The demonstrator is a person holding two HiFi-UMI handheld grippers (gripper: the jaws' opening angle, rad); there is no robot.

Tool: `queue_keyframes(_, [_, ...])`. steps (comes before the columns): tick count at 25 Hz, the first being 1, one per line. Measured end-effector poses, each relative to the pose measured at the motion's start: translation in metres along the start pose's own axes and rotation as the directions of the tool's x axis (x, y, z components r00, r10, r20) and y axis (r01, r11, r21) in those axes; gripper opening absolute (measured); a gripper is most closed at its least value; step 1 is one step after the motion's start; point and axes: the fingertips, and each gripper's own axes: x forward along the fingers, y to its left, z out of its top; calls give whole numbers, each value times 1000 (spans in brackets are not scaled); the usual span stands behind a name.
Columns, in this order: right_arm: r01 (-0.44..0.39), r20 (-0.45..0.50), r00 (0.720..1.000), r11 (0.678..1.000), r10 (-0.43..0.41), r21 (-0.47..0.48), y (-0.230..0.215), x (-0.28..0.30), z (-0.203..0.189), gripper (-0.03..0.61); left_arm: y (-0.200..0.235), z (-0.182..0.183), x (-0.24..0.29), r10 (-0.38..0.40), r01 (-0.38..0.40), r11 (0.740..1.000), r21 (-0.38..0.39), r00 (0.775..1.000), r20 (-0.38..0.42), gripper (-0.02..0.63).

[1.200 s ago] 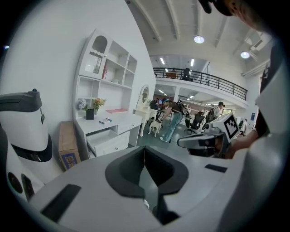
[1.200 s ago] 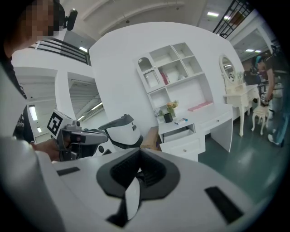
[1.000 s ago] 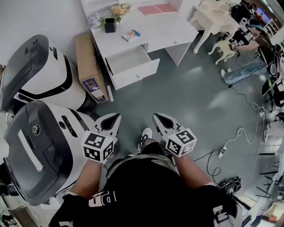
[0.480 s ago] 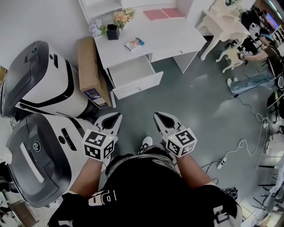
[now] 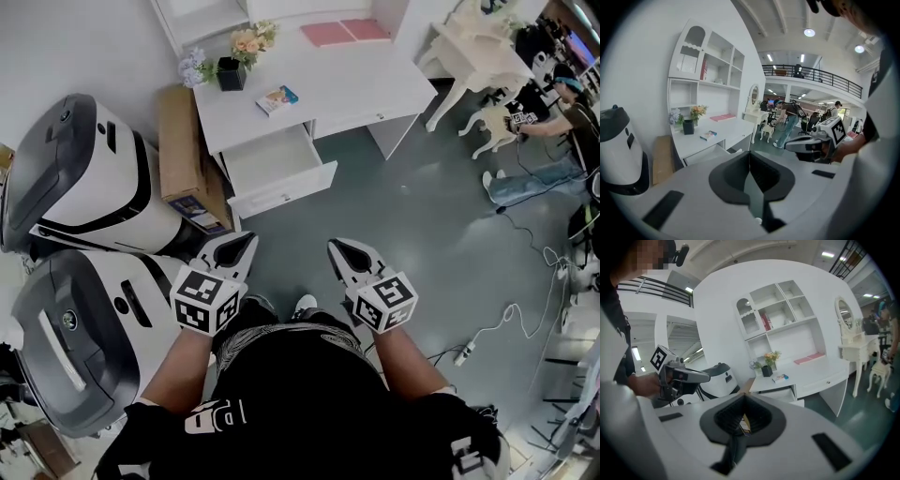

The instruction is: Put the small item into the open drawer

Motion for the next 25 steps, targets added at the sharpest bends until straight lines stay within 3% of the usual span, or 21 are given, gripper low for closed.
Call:
queue_keyframes(5, [-4,-8,1000,1000,4,18,-7,1,-3,8,0,0,13,-23,22,997,-78,1000,-14,15])
queue_keyframes(17, [37,-19,999,999,-36,25,-24,5,-8,8,6,21,53,-60,61,997,-39,998,9,15])
queue_keyframes(25, [39,-21,999,999,-39,12,-35,40,9,8,33,29,69,-60,60,998,-25,998,5,15])
